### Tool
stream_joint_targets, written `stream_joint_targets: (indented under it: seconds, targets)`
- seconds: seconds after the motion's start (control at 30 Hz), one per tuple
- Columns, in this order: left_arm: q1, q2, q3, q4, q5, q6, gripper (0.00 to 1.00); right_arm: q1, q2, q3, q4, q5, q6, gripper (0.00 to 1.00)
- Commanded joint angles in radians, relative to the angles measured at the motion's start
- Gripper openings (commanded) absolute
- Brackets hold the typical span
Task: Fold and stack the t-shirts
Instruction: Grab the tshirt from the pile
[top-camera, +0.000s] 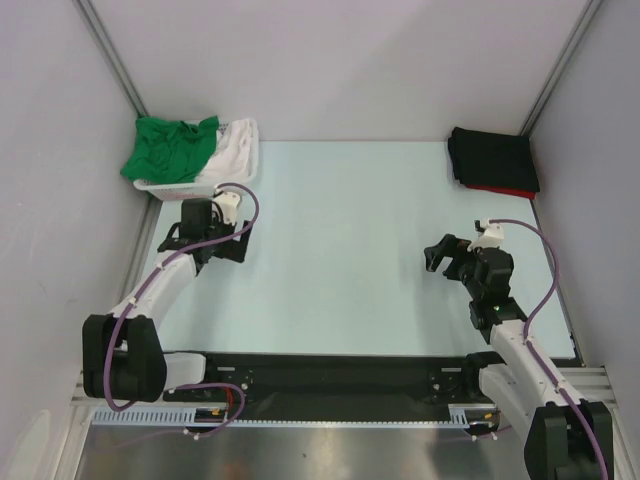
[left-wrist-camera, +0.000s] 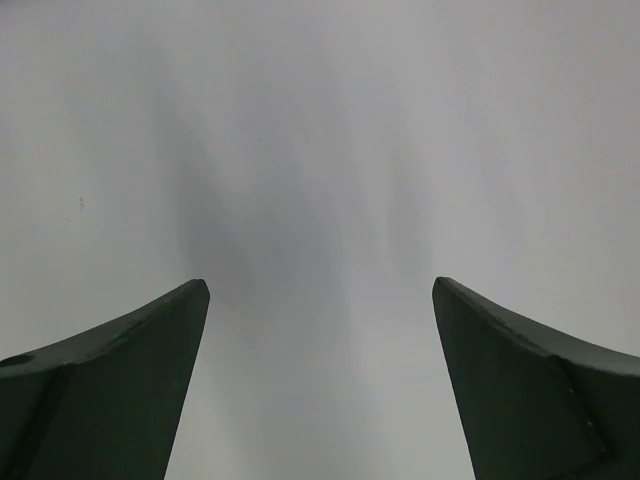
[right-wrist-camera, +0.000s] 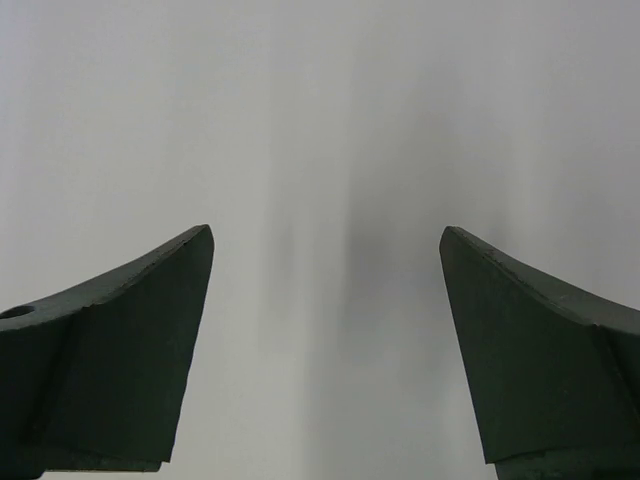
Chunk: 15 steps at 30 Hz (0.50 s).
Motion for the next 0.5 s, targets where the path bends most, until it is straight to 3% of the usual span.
stream_joint_targets:
  seconds: [0.0, 0.2, 0.4, 0.47]
  targets:
    - [0.011, -0.007, 0.018, 0.012, 0.038, 0.005, 1.00, 0.005, 0.003, 0.002, 0.054, 0.022, -0.016, 1.00]
    - [0.011, -0.037, 0.038, -0.026, 0.116, 0.066, 1.00, 0.002, -0.008, 0.003, 0.089, -0.030, 0.004, 0.99]
    - [0.012, -0.051, 0.211, -0.031, -0.069, 0.142, 1.00, -0.039, -0.052, -0.021, 0.273, -0.185, 0.096, 1.00]
    - [0.024, -0.010, 0.293, -0.048, -0.147, 0.153, 1.00, -0.053, -0.072, -0.038, 0.359, -0.170, 0.235, 1.00]
